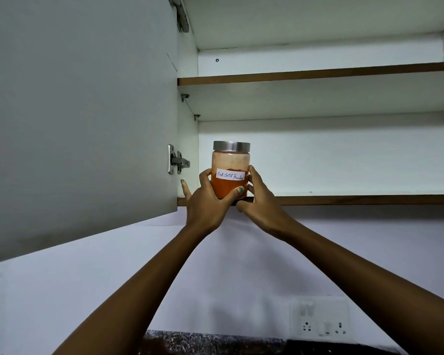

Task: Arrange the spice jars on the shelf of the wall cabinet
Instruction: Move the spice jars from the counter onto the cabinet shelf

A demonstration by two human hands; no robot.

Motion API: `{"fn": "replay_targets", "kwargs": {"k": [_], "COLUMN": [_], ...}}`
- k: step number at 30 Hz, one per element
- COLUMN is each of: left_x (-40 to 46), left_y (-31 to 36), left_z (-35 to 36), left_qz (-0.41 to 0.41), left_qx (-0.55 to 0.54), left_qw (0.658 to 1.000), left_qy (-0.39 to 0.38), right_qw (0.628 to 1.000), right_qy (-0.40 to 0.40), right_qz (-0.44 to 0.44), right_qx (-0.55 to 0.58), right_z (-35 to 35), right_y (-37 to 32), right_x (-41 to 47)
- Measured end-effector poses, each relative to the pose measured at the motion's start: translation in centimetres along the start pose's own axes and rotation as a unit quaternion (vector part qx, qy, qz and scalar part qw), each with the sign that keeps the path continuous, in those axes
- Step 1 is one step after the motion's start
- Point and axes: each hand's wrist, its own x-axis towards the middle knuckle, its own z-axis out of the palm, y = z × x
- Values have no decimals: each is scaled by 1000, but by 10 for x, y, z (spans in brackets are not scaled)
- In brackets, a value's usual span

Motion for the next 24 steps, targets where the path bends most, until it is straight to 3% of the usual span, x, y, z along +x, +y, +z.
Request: {"fn": "replay_targets", "kwargs": {"k": [6, 12, 17, 24], "left_x": [14, 16, 13, 20], "left_y": [-20, -28, -33, -31], "left_z": [7, 10, 17, 14], "left_qz": [-19, -3, -28, -11], "left_qx": [31, 64, 106, 198], "left_qw": [999, 998, 994, 980], "left_qy": [3, -1, 28, 30], "right_qw": [997, 972, 954, 945], "right_qy": [-14, -5, 1, -55], "right_qz": [-2, -29, -27, 64], "right_qx": [-78, -232, -298, -316], "right_z": [7, 20, 25, 20], "right_y": [18, 42, 51, 37], "right_x": [16, 20, 25, 45]}}
